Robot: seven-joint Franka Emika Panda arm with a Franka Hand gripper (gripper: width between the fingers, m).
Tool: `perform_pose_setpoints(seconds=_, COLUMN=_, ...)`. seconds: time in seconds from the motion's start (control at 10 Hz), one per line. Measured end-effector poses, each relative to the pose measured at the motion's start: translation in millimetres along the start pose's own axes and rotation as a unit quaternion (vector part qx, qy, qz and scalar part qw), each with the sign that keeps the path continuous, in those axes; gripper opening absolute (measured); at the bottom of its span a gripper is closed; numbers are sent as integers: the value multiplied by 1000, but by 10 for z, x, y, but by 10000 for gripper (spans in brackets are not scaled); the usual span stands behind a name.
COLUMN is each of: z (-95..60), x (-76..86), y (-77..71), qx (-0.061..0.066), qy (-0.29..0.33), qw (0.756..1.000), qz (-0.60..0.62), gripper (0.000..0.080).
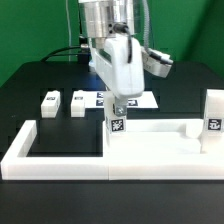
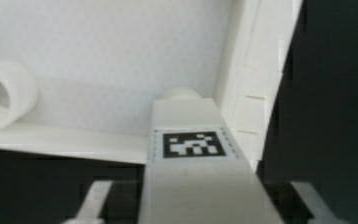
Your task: Assemble desk
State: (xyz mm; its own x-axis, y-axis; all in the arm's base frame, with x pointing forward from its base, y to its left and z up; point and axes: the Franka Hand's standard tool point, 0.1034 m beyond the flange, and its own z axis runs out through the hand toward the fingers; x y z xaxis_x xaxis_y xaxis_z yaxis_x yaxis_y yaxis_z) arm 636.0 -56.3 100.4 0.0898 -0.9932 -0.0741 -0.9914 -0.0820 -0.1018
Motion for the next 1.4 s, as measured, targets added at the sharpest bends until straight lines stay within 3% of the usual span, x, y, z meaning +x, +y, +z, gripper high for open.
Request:
perform_pose_setpoints(seconds=0.3, z=4, x=-4, y=3, qx=0, qy=-1, qw=999, qz=48, gripper=290)
perform_pose_setpoints(seconds=0.4, z=-1, x=3, y=-9, qx=4, qy=3, qw=1000, qz=9, gripper=466)
perform_pose_setpoints(seconds=0.5, z=-12, x=10, y=-58, qx=28, qy=23, qw=996, qz=-88, gripper=584)
perform_pose_setpoints(seconds=0.6, z=-29, x=-7, y=-78, qx=37, qy=32, qw=983, qz=-179, gripper=584)
perform_pose_setpoints(seconds=0.7, z=-55, x=-21, y=-47, qx=38, qy=36, qw=962, qz=-268, gripper=636)
perform_pose_setpoints(seconds=0.8, z=-61, x=-32, y=57, qx=40, qy=42, qw=949, qz=-311, gripper=646)
perform_pose_setpoints(seconds=1.1, z=-48, x=-17, y=88, qx=31, qy=45, qw=918, qz=-392, gripper=649)
perform_pose_setpoints(seconds=1.2, z=-43, x=-7, y=91, qx=24, qy=49, qw=888, qz=-457, gripper=649)
perform_pose_setpoints(seconds=1.3, z=-36, x=-27, y=82, qx=7, qy=47, qw=834, qz=-549, gripper=649)
perform_pose_setpoints(seconds=1.4, z=-90, x=-107, y=-64, qx=-7, qy=28, qw=791, qz=-611, gripper=649)
